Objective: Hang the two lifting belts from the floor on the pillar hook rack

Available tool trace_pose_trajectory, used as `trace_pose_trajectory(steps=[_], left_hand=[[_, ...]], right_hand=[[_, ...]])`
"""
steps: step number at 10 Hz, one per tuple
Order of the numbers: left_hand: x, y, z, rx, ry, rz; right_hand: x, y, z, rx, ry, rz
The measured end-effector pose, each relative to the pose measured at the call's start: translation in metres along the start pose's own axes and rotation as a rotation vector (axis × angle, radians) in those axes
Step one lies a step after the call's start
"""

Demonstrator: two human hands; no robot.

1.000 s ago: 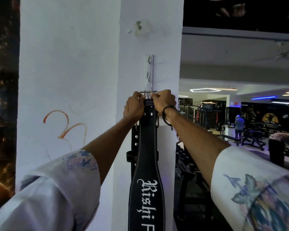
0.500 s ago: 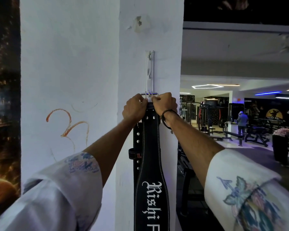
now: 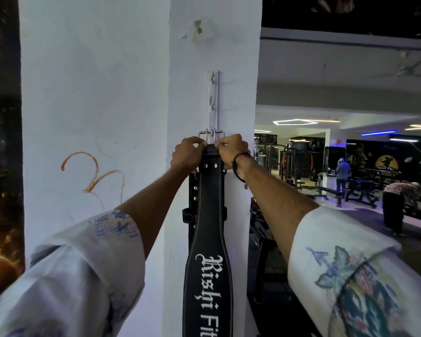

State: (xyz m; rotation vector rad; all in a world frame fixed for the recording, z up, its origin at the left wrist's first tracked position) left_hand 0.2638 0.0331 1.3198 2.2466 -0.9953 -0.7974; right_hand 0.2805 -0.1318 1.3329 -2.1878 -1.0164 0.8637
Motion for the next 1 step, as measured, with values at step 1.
trace_pose_trajectory(steps=[1], left_hand=[[-0.0034,-0.0008,0.0238,0.145,0.01,-0.059]], right_hand=[[0.0058,0.0026,0.0219,-0.072,-0.104,0.064]])
Point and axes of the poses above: each hand's wrist, its own z-axis away from the middle knuckle, its own x-axis out of the palm, y = z × x, the point moved 10 cm from there along -z, towards the middle knuckle, and after that the axes turned 4 degrees about y, right-handed, at the moved point
